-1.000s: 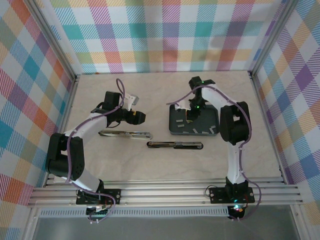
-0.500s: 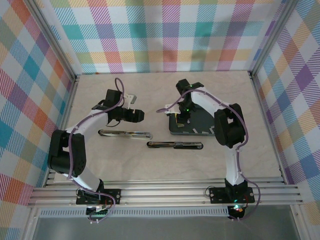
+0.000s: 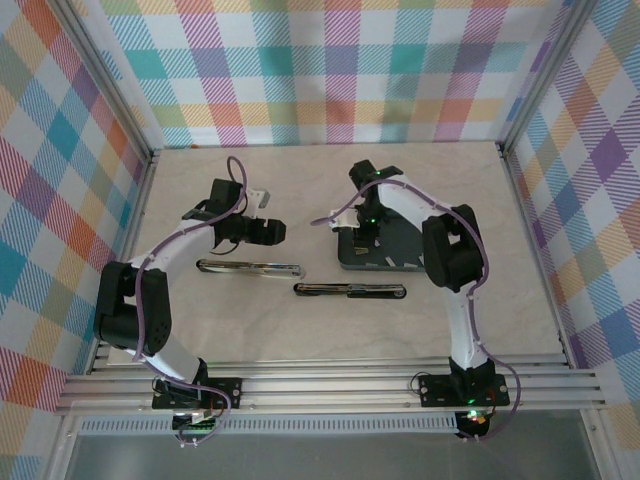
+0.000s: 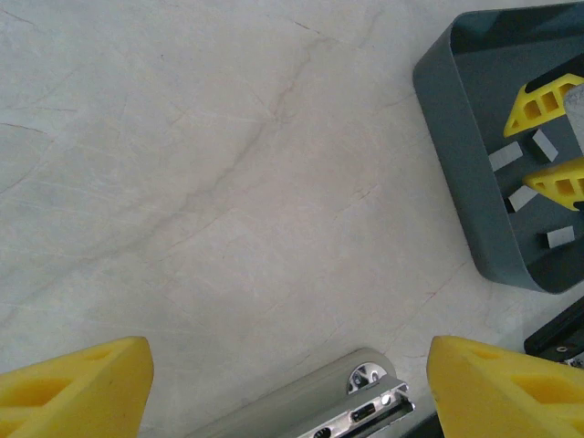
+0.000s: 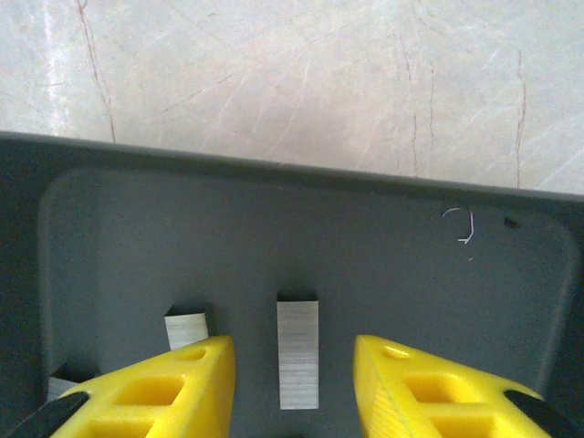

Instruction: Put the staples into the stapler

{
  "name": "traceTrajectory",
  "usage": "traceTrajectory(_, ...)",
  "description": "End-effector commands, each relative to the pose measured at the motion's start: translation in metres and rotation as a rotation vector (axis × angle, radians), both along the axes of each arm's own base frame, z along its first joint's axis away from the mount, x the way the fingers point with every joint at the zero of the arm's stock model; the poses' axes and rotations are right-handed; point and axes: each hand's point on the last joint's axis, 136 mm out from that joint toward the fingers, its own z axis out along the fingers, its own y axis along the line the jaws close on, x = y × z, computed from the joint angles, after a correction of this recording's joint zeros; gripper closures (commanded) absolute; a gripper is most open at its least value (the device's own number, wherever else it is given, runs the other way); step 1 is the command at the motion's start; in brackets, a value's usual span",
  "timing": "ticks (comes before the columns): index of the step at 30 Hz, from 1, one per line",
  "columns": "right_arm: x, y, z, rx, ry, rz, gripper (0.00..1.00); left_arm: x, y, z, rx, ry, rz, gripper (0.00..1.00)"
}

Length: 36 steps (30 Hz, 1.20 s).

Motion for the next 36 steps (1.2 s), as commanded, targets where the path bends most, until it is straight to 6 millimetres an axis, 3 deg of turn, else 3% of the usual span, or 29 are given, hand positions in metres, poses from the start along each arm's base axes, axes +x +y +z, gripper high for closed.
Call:
traceTrajectory(1,-0.002,0.008,-0.001,0.010,0.018,-0.001,0.60,0.000,0.007,0.010,0.000,-0.014,0.022,0.21)
traceTrajectory(16,-0.002,0.009,-0.013,0.003,0.041,-0.010,0.62,0.000,0.006,0.007,-0.001,-0.003,0.020,0.21)
traceTrajectory(36,0.004,0.004,-0.028,-0.045,0.034,-0.005,0.76,0.001,0.006,0.006,0.001,-0.001,0.024,0.21)
